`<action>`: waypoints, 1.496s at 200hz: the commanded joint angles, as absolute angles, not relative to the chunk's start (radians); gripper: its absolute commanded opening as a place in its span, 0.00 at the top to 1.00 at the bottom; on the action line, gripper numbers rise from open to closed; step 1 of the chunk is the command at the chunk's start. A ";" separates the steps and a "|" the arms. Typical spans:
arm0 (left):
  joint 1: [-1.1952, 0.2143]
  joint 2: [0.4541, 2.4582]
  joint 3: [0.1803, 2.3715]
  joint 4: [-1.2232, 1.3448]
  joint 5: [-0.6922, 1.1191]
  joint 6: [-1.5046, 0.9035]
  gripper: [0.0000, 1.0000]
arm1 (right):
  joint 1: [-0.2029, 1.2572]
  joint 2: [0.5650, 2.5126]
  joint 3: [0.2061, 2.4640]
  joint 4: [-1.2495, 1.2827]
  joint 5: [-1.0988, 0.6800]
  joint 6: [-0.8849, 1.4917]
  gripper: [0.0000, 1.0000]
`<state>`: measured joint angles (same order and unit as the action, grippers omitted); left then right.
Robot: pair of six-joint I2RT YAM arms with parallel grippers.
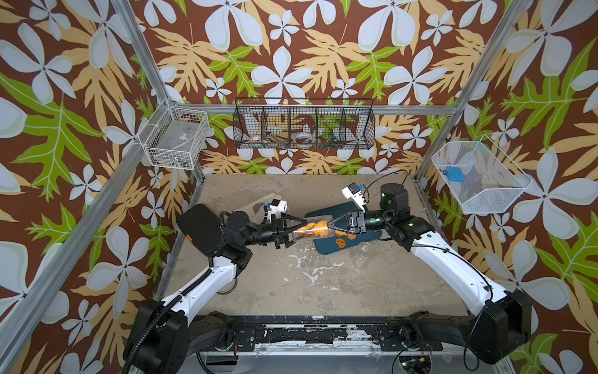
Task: Pour the cookies out of the jar
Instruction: Unscrew the lid from the jar.
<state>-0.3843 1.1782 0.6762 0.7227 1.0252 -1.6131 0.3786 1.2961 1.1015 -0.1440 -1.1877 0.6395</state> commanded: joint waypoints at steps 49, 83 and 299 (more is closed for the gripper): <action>-0.384 1.181 0.719 0.609 1.005 -1.533 0.24 | 0.385 1.288 1.120 -0.151 -1.155 0.603 0.48; -0.385 1.178 0.719 0.608 1.006 -1.528 0.18 | 0.387 1.284 1.118 -0.144 -1.149 0.613 0.48; -0.361 1.138 0.676 0.593 1.014 -1.574 0.55 | 0.413 1.109 0.925 0.124 -1.073 0.317 0.56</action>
